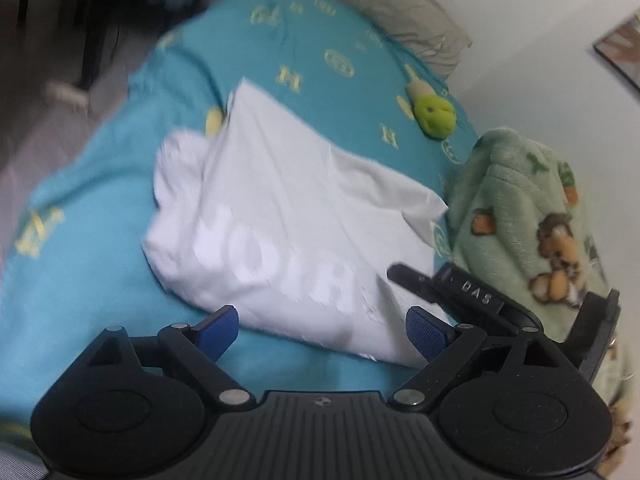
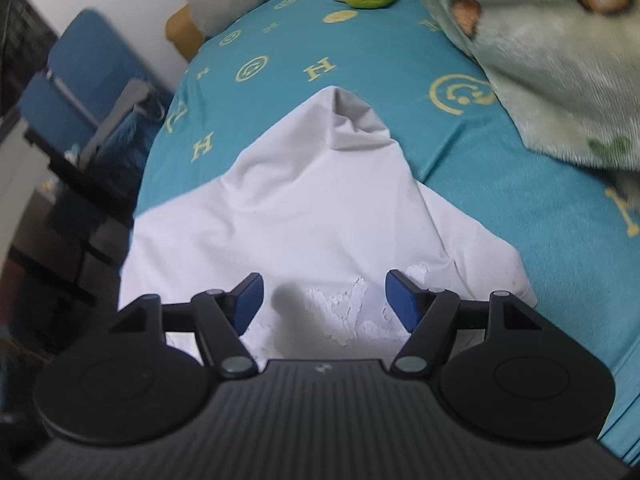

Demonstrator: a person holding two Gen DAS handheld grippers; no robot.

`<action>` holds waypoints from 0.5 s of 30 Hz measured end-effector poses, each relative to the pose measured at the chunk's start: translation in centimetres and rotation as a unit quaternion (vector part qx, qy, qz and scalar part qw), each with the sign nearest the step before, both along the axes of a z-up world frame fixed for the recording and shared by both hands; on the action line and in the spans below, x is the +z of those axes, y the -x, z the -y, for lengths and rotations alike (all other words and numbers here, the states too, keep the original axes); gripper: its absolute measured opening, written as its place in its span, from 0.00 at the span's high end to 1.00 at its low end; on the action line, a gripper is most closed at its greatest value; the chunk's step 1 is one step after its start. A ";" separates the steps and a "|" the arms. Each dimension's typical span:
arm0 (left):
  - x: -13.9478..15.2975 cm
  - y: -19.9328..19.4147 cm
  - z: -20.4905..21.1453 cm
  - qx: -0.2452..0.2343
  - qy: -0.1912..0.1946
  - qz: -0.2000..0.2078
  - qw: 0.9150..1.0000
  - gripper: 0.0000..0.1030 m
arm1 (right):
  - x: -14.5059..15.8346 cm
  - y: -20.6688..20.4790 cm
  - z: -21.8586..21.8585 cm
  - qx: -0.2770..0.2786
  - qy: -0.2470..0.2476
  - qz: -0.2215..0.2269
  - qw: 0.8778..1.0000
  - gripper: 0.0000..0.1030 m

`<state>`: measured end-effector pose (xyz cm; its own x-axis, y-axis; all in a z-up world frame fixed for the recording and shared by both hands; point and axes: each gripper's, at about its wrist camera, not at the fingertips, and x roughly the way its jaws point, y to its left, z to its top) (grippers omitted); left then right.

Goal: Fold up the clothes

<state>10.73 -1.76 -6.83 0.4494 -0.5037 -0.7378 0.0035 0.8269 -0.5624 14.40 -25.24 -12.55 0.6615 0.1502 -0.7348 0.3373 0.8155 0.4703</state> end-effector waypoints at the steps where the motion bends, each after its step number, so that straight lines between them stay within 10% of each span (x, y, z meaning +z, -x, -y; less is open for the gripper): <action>1: -0.6 -0.2 0.2 0.002 0.006 -0.013 1.000 0.11 | 0.0 0.0 0.3 -0.008 -0.009 -0.001 1.000 0.33; 7: -6.4 -2.1 -0.4 0.052 0.070 -0.100 0.991 0.08 | -0.1 0.3 1.3 -0.042 -0.050 -0.002 0.998 0.33; 14: -7.2 -3.2 -3.1 0.139 0.134 -0.070 0.979 0.13 | -0.2 0.5 2.1 -0.068 -0.081 -0.003 0.994 0.33; 15: -7.2 -3.4 -3.5 0.153 0.136 -0.063 0.977 0.26 | -0.1 0.5 2.1 -0.070 -0.084 -0.002 0.994 0.33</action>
